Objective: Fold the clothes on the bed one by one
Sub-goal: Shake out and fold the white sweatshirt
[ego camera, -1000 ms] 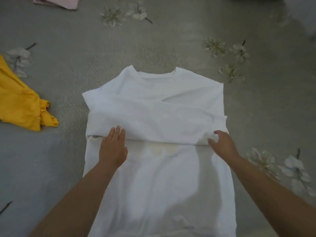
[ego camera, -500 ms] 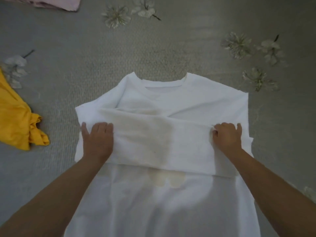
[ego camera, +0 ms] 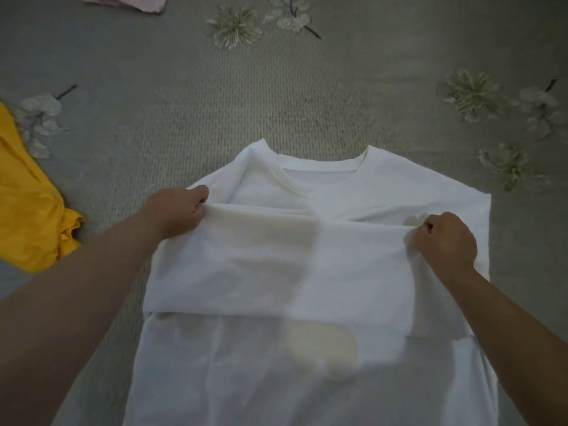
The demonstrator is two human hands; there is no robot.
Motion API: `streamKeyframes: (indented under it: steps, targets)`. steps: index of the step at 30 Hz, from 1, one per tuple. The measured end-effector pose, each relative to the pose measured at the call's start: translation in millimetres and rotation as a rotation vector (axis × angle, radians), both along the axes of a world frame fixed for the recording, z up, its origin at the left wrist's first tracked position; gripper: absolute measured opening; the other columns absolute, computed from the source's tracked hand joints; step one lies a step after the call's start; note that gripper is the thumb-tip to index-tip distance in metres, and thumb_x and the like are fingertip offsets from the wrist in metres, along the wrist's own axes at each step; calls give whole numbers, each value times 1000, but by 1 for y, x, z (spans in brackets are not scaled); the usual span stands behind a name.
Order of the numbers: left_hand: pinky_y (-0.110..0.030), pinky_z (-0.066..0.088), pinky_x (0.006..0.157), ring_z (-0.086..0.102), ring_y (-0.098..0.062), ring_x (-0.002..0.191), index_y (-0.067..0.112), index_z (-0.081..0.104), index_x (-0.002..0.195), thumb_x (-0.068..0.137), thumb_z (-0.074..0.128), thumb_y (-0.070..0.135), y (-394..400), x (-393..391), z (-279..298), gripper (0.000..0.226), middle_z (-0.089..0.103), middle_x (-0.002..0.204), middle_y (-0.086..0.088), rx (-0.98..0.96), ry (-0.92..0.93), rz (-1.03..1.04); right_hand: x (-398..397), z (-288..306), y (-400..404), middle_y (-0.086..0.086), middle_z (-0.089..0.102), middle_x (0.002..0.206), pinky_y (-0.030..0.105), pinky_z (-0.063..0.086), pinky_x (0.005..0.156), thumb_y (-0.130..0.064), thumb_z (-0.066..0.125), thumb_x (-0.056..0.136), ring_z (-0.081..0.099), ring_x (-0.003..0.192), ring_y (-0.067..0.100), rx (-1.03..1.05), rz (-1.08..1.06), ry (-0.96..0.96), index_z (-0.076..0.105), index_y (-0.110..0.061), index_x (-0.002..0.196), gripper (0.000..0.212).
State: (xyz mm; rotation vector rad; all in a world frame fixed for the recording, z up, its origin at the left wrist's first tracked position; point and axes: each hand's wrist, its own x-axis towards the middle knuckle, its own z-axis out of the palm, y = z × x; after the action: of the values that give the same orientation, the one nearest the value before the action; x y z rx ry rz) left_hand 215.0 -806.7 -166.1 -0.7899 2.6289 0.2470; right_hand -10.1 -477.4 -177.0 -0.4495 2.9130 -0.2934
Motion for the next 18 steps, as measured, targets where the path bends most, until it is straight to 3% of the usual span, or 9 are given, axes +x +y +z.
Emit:
streamKeyframes:
  steps: [2,4,7,11,15,18]
  targets:
    - [-30,34,65,58,-29,89,19,39,81,94,39,29,-15,4,8,16,63,97,-15,-102,-124,-112,1,-3,-3,10,40,78,30,30,62,-4,45,85,41,70,26,11,18,0,52,-1,67,20]
    - [-27,40,72,59,-25,94,21,48,83,95,33,38,-29,11,13,26,64,101,-9,-222,-265,-192,5,-4,-9,11,41,74,32,31,62,-6,46,85,46,69,29,26,79,-2,48,-3,65,20]
    - [-29,42,87,56,-24,109,18,58,110,97,27,41,-43,18,8,40,60,119,-7,-265,-340,-143,11,-7,-21,18,52,74,37,34,66,-10,48,87,56,75,37,109,195,25,52,-1,71,18]
    - [-33,38,95,52,-26,116,12,54,121,98,28,40,-44,17,-11,45,55,127,-10,-305,-284,31,10,-10,-31,16,61,83,35,28,70,-15,45,90,59,78,34,273,283,118,58,-1,84,21]
    - [-36,33,96,48,-30,117,4,48,123,98,30,35,-35,25,-28,45,51,127,-17,-391,-238,152,4,-12,-29,13,59,81,35,23,76,-7,47,85,56,81,32,370,284,145,63,-3,89,17]
    - [-45,35,89,52,-39,104,-11,53,108,92,40,8,-23,23,-25,27,55,110,-30,-389,19,174,1,-14,-22,15,57,94,38,20,91,-7,46,85,51,95,33,445,236,113,61,-4,101,22]
